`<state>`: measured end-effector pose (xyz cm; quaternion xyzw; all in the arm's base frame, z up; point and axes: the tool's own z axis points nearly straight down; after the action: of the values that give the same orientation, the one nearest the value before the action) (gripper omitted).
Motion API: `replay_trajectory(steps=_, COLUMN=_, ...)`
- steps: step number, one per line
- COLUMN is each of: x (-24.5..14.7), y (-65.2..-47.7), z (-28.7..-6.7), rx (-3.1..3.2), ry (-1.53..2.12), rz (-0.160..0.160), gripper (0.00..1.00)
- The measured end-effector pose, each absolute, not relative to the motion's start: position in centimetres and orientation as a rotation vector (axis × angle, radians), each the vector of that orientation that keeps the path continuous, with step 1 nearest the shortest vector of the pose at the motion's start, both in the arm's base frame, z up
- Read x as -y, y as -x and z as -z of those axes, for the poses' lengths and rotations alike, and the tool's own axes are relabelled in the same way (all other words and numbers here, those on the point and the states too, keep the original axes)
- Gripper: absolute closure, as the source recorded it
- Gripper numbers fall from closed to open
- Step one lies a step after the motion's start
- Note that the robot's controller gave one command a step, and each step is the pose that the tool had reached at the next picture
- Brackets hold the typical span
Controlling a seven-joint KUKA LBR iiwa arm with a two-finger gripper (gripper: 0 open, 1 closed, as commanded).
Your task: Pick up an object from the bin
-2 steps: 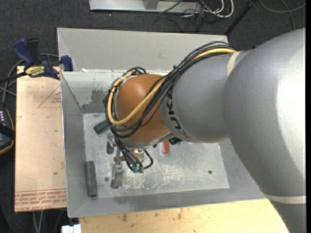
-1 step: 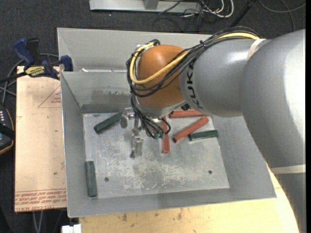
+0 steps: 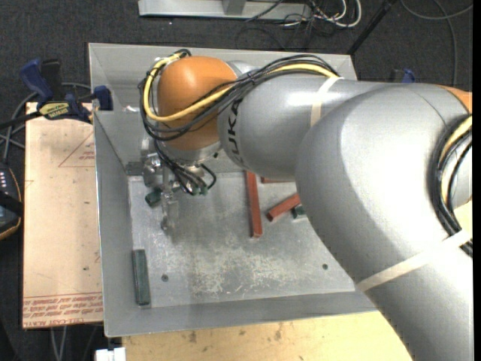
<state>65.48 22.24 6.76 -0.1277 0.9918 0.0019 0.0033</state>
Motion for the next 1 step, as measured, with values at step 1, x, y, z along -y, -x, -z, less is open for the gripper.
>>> replay_trajectory(steps=1, x=-21.92, y=-65.45, z=-7.06, rx=-3.113, ry=0.394, rz=-0.004, gripper=1.00)
